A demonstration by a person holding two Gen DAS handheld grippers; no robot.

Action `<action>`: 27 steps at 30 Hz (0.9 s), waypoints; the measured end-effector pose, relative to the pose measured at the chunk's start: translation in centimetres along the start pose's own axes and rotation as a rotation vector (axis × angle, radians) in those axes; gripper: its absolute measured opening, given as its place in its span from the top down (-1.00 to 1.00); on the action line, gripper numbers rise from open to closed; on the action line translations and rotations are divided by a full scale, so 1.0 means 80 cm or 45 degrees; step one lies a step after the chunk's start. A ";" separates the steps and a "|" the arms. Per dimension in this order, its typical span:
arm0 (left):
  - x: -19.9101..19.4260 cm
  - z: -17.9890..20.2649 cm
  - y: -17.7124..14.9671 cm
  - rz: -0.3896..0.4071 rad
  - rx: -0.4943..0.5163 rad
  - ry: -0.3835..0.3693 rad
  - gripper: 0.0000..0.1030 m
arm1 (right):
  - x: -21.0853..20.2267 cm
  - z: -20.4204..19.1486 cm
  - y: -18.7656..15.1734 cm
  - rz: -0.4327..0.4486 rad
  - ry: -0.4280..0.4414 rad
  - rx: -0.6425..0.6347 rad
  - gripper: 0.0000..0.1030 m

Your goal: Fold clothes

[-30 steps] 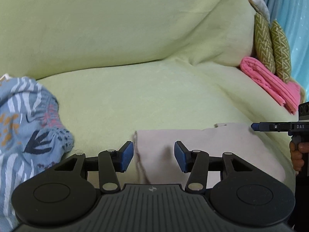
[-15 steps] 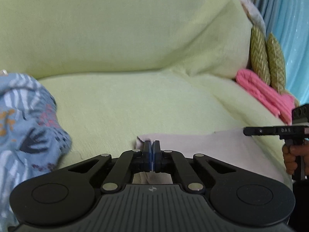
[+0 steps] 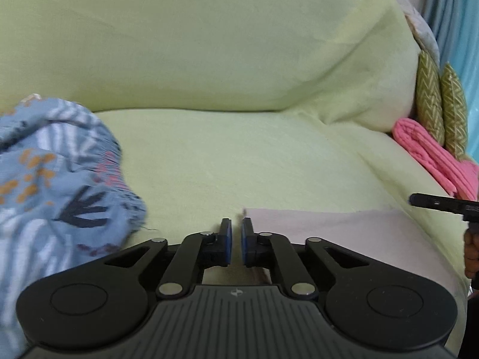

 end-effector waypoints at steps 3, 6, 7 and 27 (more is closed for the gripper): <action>-0.023 0.015 0.001 0.031 -0.006 -0.071 0.91 | 0.007 -0.039 -0.001 -0.029 0.115 -0.108 0.56; -0.025 0.045 -0.010 -0.014 0.060 -0.149 0.89 | 0.025 -0.066 -0.007 -0.069 0.178 -0.200 0.56; -0.023 0.056 -0.015 -0.038 0.093 -0.172 0.86 | 0.034 -0.069 -0.009 -0.080 0.183 -0.209 0.56; -0.051 0.074 -0.073 -0.132 0.186 -0.147 0.89 | -0.032 -0.069 -0.080 -0.157 0.094 -0.331 0.84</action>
Point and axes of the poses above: each gripper's, at about its wrist camera, not at the fingertips, and x roughly the way its jaws point, z to its right, y to its top, the point moved 7 cm from there along x, roughly the way its jaws point, and after that the axes turned 4 degrees about -x, right-handed, at the moved point
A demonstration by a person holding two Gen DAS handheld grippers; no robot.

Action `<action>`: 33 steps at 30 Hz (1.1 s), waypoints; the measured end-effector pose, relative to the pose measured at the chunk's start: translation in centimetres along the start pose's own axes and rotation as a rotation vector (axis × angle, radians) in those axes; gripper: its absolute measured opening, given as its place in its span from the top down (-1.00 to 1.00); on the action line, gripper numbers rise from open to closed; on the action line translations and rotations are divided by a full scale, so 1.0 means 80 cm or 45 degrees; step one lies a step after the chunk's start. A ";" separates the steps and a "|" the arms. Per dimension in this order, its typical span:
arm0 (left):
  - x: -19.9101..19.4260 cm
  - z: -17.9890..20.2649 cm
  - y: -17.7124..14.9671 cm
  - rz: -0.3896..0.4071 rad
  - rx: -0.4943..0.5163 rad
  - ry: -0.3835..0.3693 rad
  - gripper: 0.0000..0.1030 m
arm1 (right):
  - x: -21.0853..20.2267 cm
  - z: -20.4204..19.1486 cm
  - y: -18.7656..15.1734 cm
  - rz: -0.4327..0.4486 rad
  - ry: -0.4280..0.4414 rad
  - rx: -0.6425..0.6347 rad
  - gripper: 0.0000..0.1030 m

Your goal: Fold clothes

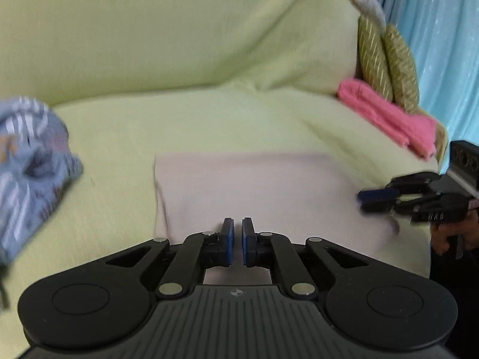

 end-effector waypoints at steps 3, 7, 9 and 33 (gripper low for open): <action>0.000 0.005 0.009 0.010 0.003 0.009 0.89 | -0.013 0.030 -0.007 -0.026 -0.108 0.065 0.63; 0.026 0.026 0.038 0.024 0.076 -0.047 0.87 | -0.022 0.027 0.016 0.045 -0.079 0.013 0.64; 0.049 0.033 0.052 0.018 0.113 -0.074 0.86 | -0.005 0.014 0.033 0.062 -0.023 -0.034 0.64; 0.030 0.002 0.058 -0.011 0.178 0.131 0.42 | 0.013 0.013 0.047 -0.016 -0.064 -0.099 0.55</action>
Point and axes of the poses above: each gripper's, at about its wrist camera, not at the fingertips, and x roughly the way its jaws point, z to its right, y to its top, the point moved 7 cm from there along x, roughly the way its jaws point, and after that the axes turned 4 degrees about -x, right-handed, at the moved point
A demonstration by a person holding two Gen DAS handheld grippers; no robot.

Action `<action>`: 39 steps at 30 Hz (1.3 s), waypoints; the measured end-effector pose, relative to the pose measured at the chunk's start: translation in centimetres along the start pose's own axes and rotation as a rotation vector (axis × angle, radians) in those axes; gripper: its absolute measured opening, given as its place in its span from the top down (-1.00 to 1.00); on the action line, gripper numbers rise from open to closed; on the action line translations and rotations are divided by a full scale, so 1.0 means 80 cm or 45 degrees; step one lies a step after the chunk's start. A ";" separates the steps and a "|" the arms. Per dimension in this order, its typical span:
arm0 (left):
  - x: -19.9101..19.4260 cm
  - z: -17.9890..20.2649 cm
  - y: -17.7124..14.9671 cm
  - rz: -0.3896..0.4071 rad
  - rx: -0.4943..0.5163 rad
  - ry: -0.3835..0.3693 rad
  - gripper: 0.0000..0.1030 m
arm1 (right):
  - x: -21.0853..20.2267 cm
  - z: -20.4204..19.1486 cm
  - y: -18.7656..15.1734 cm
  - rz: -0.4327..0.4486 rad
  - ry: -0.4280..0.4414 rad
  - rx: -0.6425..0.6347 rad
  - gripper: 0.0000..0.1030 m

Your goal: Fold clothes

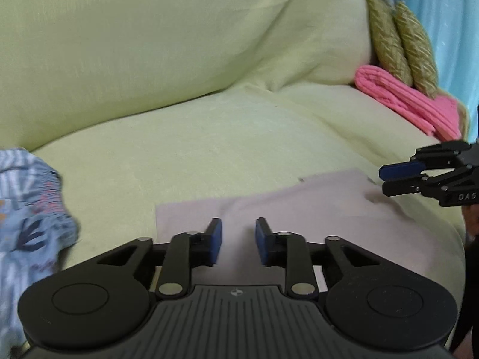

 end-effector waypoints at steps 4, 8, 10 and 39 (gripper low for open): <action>-0.044 0.035 -0.025 -0.001 0.151 0.045 0.27 | -0.034 -0.027 -0.024 -0.037 -0.025 -0.071 0.49; -0.057 0.077 -0.054 -0.064 0.323 0.068 0.20 | -0.055 -0.038 -0.058 -0.107 -0.033 -0.030 0.49; -0.059 0.089 -0.064 -0.093 0.357 0.078 0.22 | -0.057 -0.043 -0.077 -0.167 -0.044 -0.050 0.49; 0.055 0.086 0.062 -0.129 0.479 -0.050 0.14 | 0.002 0.061 -0.009 0.090 0.066 0.149 0.26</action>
Point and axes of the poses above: each gripper's, at about its wrist camera, not at the fingertips, and x roughly the way its jaws point, z to its right, y to its top, the point moved 7 cm from there along x, roughly the way its jaws point, and after that the axes turned 4 degrees about -x, right-handed, at the moved point
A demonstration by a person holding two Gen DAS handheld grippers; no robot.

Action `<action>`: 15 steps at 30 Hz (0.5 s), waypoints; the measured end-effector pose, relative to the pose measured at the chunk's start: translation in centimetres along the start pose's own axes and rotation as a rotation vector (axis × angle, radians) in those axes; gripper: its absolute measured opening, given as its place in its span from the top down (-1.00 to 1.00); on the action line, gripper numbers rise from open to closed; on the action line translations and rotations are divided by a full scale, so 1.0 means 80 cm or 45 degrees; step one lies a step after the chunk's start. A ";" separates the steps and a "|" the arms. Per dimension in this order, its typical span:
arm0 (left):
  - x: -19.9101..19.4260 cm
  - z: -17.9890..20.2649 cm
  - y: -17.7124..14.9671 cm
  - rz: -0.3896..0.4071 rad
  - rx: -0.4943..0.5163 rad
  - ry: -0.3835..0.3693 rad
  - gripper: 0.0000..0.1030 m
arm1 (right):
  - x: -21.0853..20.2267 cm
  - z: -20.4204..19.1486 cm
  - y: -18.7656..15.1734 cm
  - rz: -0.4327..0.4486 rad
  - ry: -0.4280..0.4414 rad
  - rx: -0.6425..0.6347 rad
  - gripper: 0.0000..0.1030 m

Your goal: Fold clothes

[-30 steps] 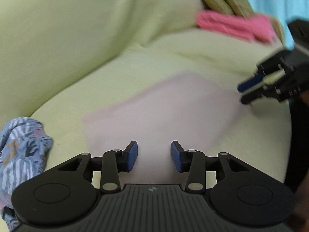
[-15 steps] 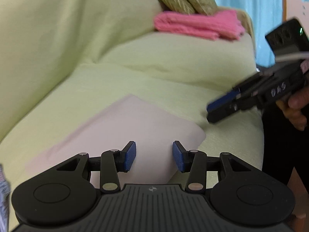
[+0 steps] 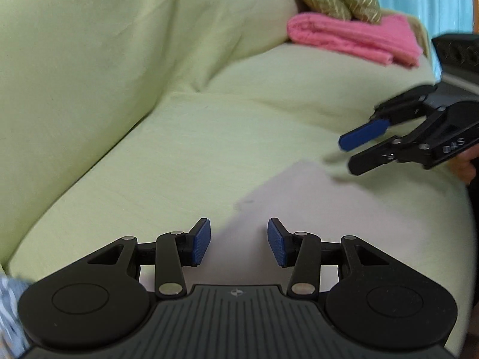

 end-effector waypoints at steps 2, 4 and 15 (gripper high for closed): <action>0.009 -0.012 -0.002 -0.015 0.027 -0.040 0.16 | 0.015 -0.006 0.009 -0.017 0.002 -0.107 0.26; 0.016 -0.019 -0.006 -0.024 0.050 -0.090 0.24 | 0.033 -0.013 0.017 -0.045 0.018 -0.208 0.26; 0.008 -0.005 -0.030 0.053 0.148 -0.154 1.00 | 0.096 -0.040 0.029 -0.163 0.110 -0.464 0.36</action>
Point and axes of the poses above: each gripper's, at about its wrist camera, not at the fingertips, and x roughly the way its jaws point, z to its right, y to its top, the point moved 7 cm from there along x, roughly the way its jaws point, and after that the axes turned 4 degrees about -x, right-handed, at the moved point
